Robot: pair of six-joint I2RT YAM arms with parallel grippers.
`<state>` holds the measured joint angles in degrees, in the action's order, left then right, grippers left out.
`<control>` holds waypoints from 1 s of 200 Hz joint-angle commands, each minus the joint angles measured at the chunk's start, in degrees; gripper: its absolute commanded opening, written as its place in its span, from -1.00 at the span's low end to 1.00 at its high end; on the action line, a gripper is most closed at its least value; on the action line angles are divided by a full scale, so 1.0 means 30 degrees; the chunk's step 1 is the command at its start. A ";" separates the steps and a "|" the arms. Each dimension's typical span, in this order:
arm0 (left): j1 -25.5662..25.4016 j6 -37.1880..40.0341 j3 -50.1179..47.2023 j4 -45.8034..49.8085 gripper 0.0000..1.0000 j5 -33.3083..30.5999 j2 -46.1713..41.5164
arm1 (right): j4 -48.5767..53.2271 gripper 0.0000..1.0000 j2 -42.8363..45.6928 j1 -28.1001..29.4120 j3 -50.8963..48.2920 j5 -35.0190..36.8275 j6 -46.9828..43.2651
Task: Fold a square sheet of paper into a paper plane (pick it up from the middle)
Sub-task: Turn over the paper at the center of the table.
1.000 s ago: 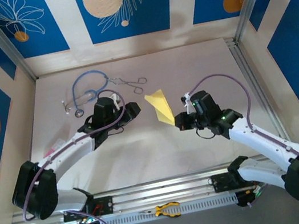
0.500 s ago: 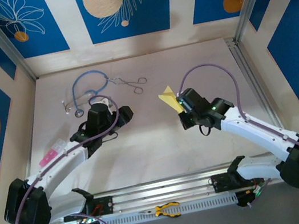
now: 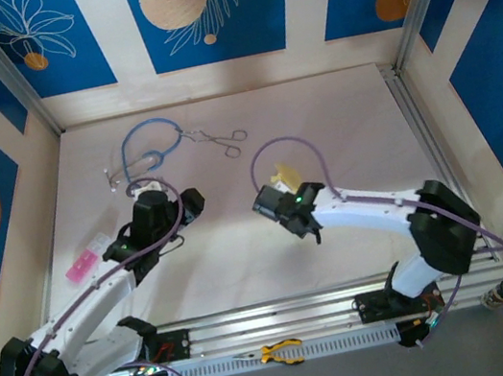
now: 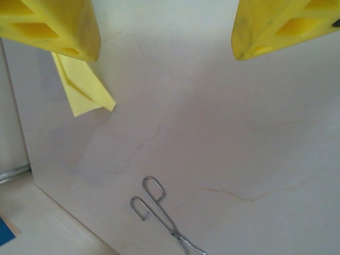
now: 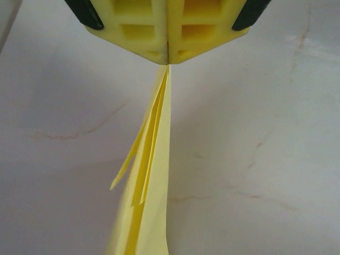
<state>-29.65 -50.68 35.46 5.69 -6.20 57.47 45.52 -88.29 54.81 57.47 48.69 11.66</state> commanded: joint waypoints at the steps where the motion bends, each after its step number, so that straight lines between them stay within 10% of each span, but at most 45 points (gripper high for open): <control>1: 0.0375 -0.0276 -0.0275 0.0805 0.33 -0.0901 -0.0637 | 0.0336 -0.98 -0.1437 0.1459 0.1000 0.1457 -0.0229; 51: 0.0538 -0.0640 -0.0413 0.0744 0.35 -0.0459 -0.0558 | 0.1267 -0.96 -0.2448 0.2501 0.2105 0.2130 0.1659; 138: 0.0596 -0.1024 -0.0407 0.0102 0.35 0.0505 0.0299 | 0.1808 -1.00 0.1241 -0.2904 0.0910 0.2490 0.0068; 200: 0.0684 -0.1109 -0.0524 0.0181 0.35 0.0601 0.0153 | 0.1234 -1.00 -0.1576 -0.0961 0.1491 0.3137 -0.1185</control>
<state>-28.49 -53.54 34.74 6.48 -5.39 58.35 49.08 -89.86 48.71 61.32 55.94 9.61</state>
